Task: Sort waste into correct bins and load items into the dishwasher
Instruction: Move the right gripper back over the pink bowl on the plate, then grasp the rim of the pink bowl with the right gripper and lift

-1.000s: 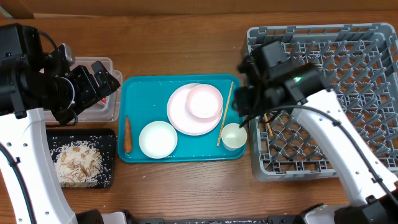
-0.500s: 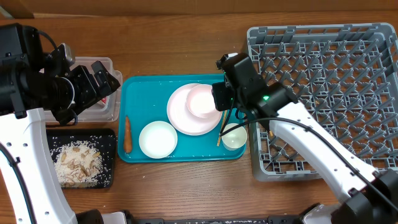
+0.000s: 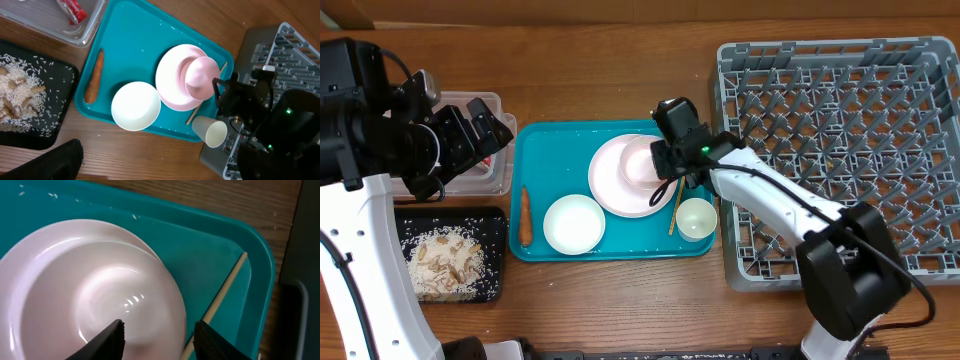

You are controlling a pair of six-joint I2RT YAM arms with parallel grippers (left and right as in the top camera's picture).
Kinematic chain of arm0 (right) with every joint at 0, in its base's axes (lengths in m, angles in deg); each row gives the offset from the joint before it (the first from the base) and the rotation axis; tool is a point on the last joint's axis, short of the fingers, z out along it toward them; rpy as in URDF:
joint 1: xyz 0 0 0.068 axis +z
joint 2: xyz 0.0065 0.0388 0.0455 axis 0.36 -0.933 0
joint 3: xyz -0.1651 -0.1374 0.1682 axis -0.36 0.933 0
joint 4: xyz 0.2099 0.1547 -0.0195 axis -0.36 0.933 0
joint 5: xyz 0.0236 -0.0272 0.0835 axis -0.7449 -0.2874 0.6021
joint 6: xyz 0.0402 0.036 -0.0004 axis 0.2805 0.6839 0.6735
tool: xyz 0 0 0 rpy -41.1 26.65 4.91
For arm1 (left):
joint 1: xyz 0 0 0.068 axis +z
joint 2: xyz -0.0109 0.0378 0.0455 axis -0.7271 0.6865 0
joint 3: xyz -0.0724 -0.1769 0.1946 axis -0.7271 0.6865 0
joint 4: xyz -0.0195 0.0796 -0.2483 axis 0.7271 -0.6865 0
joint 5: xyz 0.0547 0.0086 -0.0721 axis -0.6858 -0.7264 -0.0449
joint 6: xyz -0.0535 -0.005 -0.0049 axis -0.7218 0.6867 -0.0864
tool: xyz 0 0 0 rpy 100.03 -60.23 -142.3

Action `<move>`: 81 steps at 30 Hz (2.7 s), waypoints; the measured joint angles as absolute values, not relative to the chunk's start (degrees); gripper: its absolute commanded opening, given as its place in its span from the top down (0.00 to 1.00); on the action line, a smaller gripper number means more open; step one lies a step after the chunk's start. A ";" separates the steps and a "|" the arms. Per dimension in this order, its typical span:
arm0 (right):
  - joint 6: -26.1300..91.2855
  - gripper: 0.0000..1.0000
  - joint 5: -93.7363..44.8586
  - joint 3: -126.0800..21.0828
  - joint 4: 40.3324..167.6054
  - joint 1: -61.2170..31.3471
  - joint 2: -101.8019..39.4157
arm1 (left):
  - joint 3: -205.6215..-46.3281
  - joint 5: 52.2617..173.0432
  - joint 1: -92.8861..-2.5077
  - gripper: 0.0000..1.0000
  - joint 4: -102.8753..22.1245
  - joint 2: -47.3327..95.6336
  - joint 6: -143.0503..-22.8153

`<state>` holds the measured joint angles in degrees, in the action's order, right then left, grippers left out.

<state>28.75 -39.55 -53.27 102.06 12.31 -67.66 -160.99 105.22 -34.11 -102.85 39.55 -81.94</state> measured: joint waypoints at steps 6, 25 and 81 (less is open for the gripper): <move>28.01 0.53 -40.27 -53.17 102.03 12.31 -67.84 | -160.99 105.22 -34.11 0.00 -102.85 39.55 -81.94; 27.66 0.54 -41.61 -51.35 97.77 12.27 -67.86 | -160.99 105.22 -34.11 0.00 -102.85 39.55 -81.94; 27.66 0.96 -41.96 -52.01 101.82 12.27 -67.18 | -160.99 105.22 -34.11 0.00 -102.85 39.55 -81.94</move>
